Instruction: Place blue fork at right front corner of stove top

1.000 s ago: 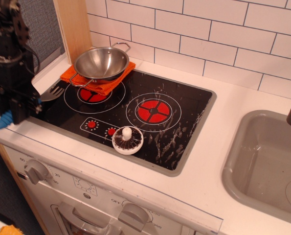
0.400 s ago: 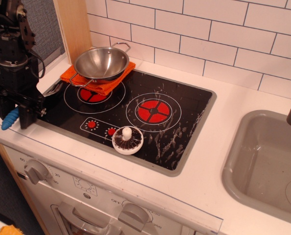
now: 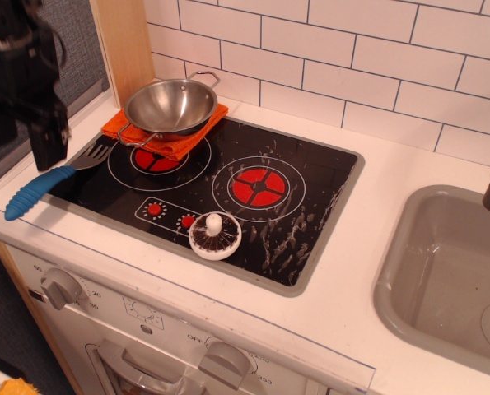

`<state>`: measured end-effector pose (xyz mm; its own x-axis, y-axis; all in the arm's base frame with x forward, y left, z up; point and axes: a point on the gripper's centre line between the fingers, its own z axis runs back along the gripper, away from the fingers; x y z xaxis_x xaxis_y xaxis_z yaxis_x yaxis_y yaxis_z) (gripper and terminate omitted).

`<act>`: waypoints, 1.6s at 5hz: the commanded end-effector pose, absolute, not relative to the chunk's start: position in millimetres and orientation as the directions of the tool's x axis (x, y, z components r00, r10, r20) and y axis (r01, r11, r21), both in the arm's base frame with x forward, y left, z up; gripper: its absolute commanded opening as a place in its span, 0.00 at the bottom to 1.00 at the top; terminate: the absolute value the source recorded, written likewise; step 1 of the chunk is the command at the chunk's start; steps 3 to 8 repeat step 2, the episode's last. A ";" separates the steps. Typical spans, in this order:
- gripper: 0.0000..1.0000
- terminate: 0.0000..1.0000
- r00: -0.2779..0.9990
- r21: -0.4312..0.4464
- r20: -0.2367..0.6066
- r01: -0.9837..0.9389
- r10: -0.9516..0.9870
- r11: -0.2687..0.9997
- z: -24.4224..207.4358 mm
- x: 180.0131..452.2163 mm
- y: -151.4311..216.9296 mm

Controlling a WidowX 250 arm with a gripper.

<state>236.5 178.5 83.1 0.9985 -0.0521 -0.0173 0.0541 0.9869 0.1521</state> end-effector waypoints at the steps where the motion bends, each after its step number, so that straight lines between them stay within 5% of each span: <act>1: 1.00 0.00 0.994 0.163 0.025 0.103 -0.109 0.981 108.5 243.0 167.8; 2: 1.00 1.00 0.994 0.163 0.025 0.103 -0.109 0.981 108.5 243.0 167.8; 8: 1.00 1.00 0.994 0.163 0.025 0.103 -0.109 0.981 108.5 243.0 167.8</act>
